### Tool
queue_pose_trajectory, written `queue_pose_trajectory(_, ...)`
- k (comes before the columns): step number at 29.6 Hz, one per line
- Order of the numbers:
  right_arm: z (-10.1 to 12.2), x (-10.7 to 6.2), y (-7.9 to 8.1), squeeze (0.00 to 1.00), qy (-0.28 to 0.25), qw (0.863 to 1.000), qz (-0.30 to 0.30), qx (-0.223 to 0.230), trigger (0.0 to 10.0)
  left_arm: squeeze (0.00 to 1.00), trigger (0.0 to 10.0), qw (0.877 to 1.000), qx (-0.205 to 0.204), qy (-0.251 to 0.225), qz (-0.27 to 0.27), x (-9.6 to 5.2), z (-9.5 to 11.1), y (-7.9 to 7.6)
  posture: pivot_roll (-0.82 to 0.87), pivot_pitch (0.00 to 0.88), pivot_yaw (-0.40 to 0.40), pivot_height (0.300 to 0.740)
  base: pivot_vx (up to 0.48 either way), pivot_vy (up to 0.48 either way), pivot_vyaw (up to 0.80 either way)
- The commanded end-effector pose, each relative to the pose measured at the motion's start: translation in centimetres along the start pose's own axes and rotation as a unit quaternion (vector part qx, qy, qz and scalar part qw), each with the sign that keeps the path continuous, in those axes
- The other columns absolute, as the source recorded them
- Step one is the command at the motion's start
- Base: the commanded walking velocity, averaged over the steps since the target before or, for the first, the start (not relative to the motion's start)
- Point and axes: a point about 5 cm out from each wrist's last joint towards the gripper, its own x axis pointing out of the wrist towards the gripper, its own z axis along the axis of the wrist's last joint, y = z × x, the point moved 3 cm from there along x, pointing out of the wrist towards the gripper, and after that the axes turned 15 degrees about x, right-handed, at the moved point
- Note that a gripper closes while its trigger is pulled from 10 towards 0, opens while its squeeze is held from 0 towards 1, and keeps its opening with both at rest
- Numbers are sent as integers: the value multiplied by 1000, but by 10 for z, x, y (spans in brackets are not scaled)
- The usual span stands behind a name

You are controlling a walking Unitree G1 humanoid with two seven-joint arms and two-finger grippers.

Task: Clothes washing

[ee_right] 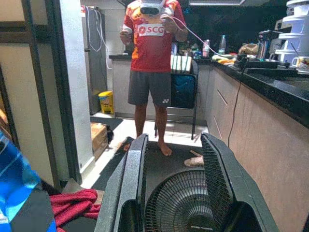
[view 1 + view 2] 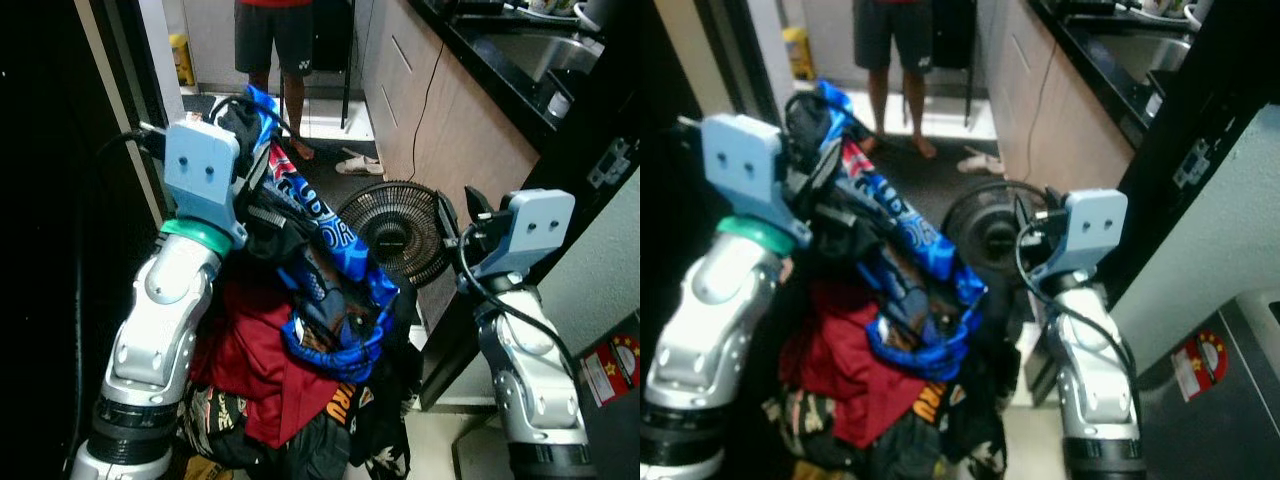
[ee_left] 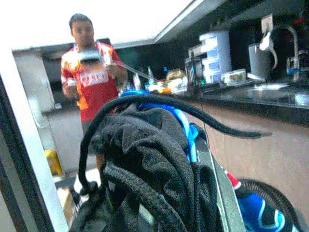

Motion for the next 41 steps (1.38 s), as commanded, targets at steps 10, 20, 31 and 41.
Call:
queue_pose_trajectory(10, 15, 8, 1, 0, -31, 999, -3, 5, 10000, 0, 10000, 975, -75, 208, 25, -13, -62, 12, -55, 21, 8, 740, 0, 0, 0)
queue_pose_trajectory(20, 27, 11, -4, 0, -54, 998, -18, 12, 10000, 0, 10000, 978, -83, 185, 37, -14, -51, 17, -54, 5, 6, 740, 0, 0, -202)
queue_pose_trajectory(31, 47, 22, 0, 0, -87, 996, -24, 22, 10000, 0, 10000, 989, -86, 123, 15, 2, -26, 15, -56, 9, 11, 740, 0, 0, -794)
queue_pose_trajectory(41, 46, 21, 0, 0, -87, 995, -33, 43, 10000, 0, 10000, 990, -71, 118, 0, 3, -24, 10, -56, 17, 23, 740, 0, 0, -800)
